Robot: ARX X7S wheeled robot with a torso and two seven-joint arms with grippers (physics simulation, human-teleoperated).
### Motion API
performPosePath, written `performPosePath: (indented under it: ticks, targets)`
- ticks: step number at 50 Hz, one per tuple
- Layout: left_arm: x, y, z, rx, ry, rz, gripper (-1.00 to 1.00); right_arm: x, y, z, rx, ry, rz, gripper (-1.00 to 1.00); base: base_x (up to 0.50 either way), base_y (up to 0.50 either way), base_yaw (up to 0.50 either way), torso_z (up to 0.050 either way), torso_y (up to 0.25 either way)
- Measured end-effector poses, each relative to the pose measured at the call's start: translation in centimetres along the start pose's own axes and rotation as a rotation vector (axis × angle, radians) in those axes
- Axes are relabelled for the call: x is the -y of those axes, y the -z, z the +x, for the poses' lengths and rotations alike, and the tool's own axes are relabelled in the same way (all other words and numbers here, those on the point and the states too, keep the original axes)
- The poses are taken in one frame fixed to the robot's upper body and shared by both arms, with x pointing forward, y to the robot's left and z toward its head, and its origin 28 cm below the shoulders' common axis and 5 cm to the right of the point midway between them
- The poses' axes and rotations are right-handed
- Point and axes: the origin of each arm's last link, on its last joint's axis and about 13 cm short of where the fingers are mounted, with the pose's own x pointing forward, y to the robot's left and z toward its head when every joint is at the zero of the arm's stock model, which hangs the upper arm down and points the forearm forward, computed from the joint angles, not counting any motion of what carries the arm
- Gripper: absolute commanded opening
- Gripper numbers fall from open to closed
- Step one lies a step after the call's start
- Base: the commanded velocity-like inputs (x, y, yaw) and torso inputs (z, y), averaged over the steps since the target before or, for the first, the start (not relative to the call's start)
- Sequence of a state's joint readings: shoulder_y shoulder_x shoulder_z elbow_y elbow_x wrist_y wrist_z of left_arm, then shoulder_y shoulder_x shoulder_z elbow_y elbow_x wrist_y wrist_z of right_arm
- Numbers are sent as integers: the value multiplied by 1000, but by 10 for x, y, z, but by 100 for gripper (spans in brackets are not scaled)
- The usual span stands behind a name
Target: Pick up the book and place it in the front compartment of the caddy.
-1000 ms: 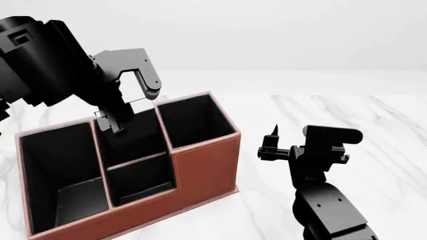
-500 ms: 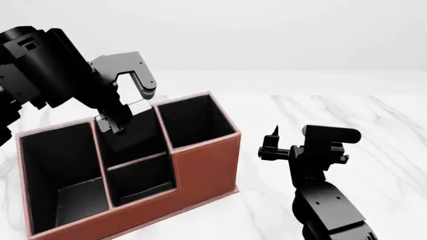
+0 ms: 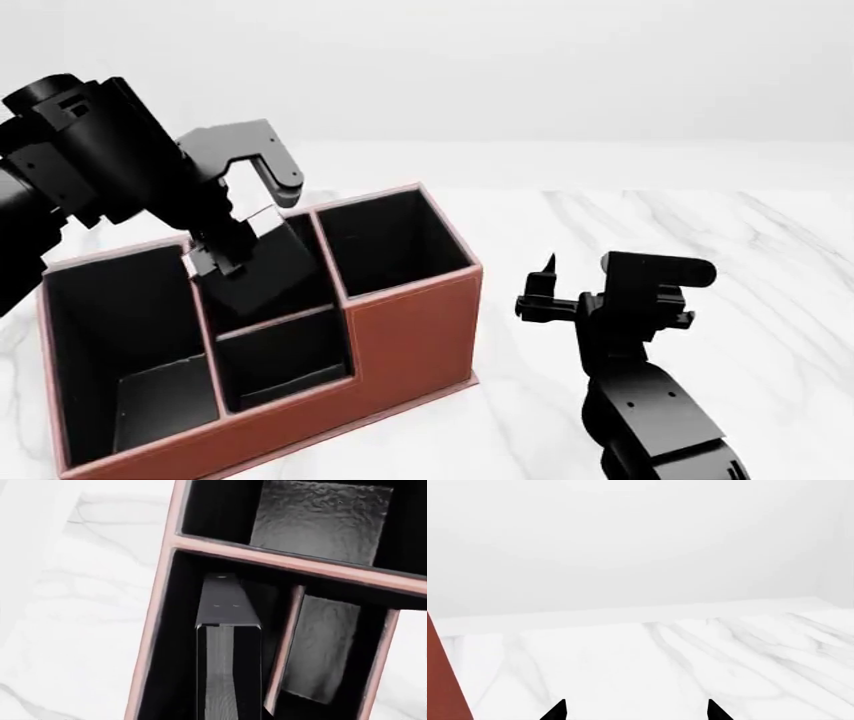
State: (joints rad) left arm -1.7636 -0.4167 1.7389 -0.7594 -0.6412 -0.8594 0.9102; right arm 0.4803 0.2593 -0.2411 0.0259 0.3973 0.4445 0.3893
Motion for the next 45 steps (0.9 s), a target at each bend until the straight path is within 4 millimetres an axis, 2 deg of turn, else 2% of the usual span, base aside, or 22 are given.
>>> performPosePath:
  ticks: [2,3,32,45]
  targets:
    - [0,0,1,-2,0,2,-100,0,0,0,0,0,0,100,0,0,0,0,0]
    - [0,0,1,-4,-1,2,100,0,0,0,0,0,0,100,0,0,0,0,0]
    - [-1,-18,-17,18,-127,88,100,-1,-1,-1,1,-10,2,100,0,0,0,0,0]
    - [4,-27,-40,21,-169,109,100,-2,-3,-3,6,-14,7,100,0,0,0,0,0]
